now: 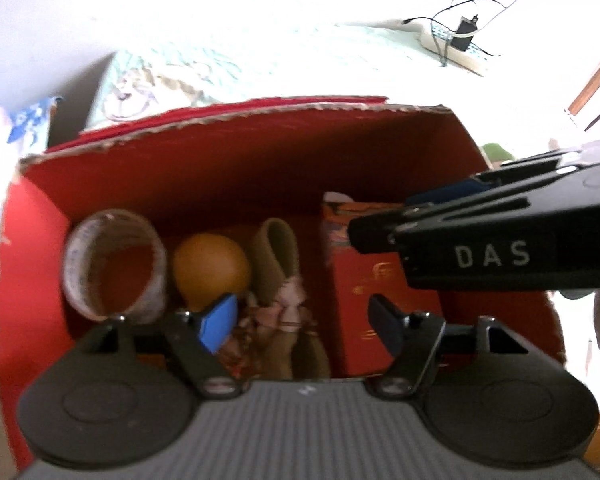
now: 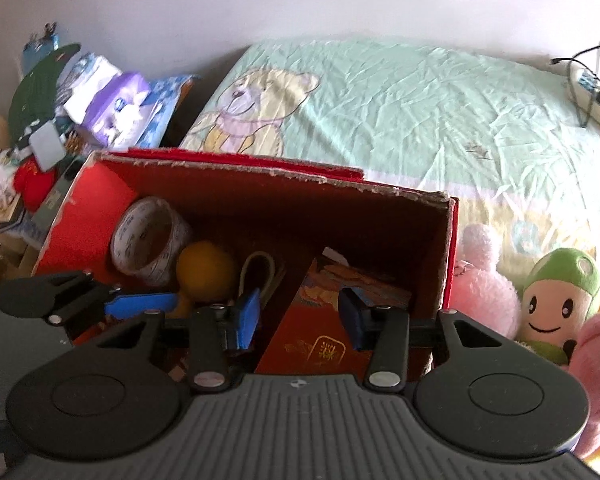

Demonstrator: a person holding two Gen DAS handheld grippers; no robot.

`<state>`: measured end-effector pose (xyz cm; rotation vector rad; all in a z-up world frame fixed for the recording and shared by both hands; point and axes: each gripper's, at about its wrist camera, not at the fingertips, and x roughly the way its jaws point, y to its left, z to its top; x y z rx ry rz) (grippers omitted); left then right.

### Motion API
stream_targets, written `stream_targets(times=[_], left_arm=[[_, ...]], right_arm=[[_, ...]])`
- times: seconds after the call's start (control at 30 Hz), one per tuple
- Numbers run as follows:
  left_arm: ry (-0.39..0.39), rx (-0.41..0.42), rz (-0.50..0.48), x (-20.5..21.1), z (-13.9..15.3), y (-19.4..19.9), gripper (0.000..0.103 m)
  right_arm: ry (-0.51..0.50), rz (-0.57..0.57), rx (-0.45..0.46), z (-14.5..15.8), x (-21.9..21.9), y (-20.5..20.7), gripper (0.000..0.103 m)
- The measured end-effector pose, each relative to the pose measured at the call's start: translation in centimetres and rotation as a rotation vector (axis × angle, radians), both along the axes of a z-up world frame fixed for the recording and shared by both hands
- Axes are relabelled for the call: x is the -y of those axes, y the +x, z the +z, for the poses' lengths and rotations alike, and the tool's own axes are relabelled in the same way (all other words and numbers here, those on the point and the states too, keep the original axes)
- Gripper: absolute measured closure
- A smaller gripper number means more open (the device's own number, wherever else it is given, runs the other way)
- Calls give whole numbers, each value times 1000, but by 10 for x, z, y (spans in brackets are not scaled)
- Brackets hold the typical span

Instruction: Organize objects

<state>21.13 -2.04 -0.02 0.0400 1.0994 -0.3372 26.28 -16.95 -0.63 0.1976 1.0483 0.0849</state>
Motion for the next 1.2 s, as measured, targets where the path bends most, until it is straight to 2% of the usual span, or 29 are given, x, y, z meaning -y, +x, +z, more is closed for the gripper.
stream_targets(times=[0.23, 0.4, 0.63, 1.2], left_arm=[[85, 39, 29, -6, -4, 3, 30], [97, 46, 41, -9, -5, 7, 29], [165, 83, 66, -14, -4, 8, 28], [182, 94, 95, -18, -5, 12, 27]], right_arm=[[-19, -69, 47, -2, -7, -10, 55], [-48, -116, 68, -5, -13, -21, 55], [-69, -165, 82, -7, -16, -32, 55], [-65, -228, 115, -8, -18, -42, 56]])
